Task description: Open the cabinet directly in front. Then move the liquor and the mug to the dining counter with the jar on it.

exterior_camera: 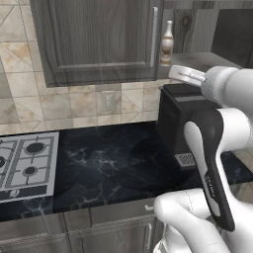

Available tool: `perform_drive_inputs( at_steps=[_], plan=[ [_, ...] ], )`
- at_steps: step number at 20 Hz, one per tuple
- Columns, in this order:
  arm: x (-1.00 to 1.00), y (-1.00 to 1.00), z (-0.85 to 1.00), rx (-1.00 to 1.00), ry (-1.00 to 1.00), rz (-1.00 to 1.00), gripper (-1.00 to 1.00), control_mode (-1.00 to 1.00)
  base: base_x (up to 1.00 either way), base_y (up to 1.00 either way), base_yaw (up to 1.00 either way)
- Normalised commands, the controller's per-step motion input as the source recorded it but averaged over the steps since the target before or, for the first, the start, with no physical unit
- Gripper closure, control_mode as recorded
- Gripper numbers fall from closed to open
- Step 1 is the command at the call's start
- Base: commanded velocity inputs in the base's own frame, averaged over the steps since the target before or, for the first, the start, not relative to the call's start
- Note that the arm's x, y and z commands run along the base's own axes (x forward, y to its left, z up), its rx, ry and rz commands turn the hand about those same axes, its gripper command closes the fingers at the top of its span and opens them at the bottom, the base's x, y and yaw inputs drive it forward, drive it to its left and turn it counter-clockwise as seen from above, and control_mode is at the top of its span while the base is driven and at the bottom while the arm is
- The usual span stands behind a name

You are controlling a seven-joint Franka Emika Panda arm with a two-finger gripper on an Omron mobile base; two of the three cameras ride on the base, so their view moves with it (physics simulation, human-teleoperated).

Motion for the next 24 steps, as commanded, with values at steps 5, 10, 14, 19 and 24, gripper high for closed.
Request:
perform_drive_inputs(
  at_steps=[5, 10, 14, 19, 24],
  plan=[
    [0.06, 0.02, 0.14, 0.00, -0.26, 0.09, -1.00, -1.00, 0.00, 0.00, 0.00],
    [0.00, 0.03, 0.03, -0.04, -0.25, 0.04, -1.00, -1.00, 0.00, 0.00, 0.00],
    [0.00, 0.00, 0.00, -0.01, 0.00, 0.00, -1.00, -1.00, 0.00, 0.00, 0.00],
    [0.09, 0.00, 0.09, 0.00, -0.01, 0.00, -1.00, -1.00, 0.00, 0.00, 0.00],
    [0.14, 0.03, 0.07, -0.01, -0.05, -0.01, -1.00, -1.00, 0.00, 0.00, 0.00]
  ],
)
